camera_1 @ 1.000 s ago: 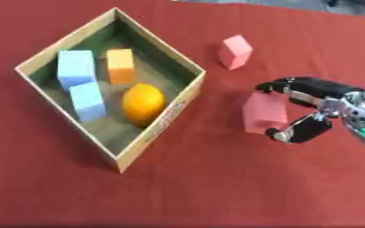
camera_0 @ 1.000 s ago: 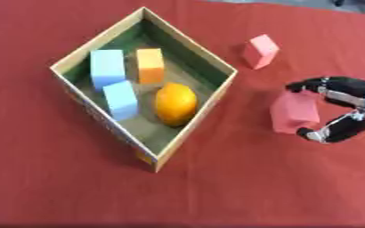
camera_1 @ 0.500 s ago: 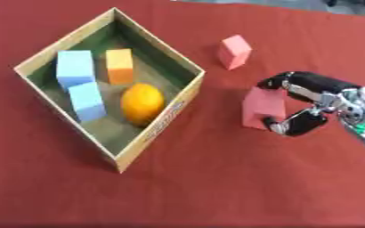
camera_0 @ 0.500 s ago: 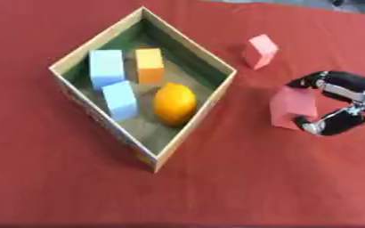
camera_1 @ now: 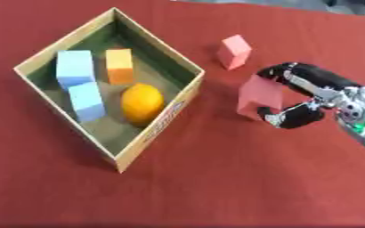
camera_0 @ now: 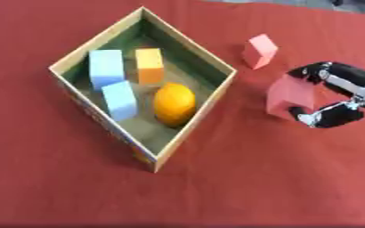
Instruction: Pick up objects on the table and place them in the box.
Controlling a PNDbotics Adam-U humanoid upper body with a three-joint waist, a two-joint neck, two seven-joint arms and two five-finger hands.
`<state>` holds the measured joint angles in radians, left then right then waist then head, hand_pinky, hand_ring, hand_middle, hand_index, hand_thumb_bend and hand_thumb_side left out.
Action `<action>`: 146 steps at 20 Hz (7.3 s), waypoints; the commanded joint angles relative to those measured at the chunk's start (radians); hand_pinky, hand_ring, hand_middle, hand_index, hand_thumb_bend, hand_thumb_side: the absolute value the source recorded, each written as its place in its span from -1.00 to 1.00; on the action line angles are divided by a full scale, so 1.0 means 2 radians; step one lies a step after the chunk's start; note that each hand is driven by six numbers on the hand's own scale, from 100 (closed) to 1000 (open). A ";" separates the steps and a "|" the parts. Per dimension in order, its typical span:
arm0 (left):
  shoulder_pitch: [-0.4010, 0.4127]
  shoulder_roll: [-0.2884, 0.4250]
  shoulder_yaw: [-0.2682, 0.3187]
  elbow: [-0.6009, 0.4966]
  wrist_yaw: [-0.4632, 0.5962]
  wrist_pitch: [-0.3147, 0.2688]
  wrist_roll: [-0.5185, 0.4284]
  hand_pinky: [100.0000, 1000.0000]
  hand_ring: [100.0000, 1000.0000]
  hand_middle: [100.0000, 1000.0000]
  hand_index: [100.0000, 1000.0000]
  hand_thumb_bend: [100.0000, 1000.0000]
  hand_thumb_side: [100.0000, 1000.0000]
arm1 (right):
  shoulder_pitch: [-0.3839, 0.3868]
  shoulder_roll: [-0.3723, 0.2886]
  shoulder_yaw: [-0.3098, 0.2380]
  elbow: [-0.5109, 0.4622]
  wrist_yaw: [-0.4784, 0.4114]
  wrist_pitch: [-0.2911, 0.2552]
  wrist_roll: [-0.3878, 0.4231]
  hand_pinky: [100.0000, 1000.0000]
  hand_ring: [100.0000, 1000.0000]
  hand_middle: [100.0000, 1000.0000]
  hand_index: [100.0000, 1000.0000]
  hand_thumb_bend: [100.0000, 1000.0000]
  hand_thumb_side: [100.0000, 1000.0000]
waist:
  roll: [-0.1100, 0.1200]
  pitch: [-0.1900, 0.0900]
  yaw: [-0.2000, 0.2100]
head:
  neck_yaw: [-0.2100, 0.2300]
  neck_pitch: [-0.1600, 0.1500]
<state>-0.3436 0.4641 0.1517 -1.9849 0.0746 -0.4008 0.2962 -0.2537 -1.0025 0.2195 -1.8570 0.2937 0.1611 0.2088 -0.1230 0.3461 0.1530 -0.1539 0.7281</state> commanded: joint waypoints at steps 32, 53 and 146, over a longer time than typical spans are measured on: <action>-0.034 -0.007 -0.017 -0.008 0.031 0.010 -0.015 0.83 0.80 0.56 0.75 -0.74 0.52 | -0.392 0.218 0.139 0.128 0.065 -0.084 0.190 0.63 0.53 -0.07 0.46 -1.00 -0.82 | -0.011 -0.033 0.033 | -0.042 0.015; -0.032 -0.006 -0.019 -0.008 0.033 0.012 -0.017 0.84 0.80 0.55 0.76 -0.74 0.52 | -0.383 0.226 0.129 0.125 0.101 -0.103 0.220 0.98 1.00 0.70 1.00 -1.00 -0.22 | -0.011 -0.033 0.030 | -0.035 0.014; -0.024 -0.006 -0.008 -0.008 0.004 0.016 -0.006 0.87 0.82 0.55 0.75 -0.78 0.57 | -0.279 0.042 0.010 0.291 0.169 -0.290 0.120 0.84 1.00 0.85 1.00 -0.49 0.02 | -0.011 0.032 0.028 | -0.008 -0.040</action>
<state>-0.3802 0.4379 0.1278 -1.9849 0.0856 -0.3708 0.2843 -0.7933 -0.8920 0.2478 -1.2757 0.6203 -0.4131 0.4486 -0.1411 0.4160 0.2097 -0.1708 0.6614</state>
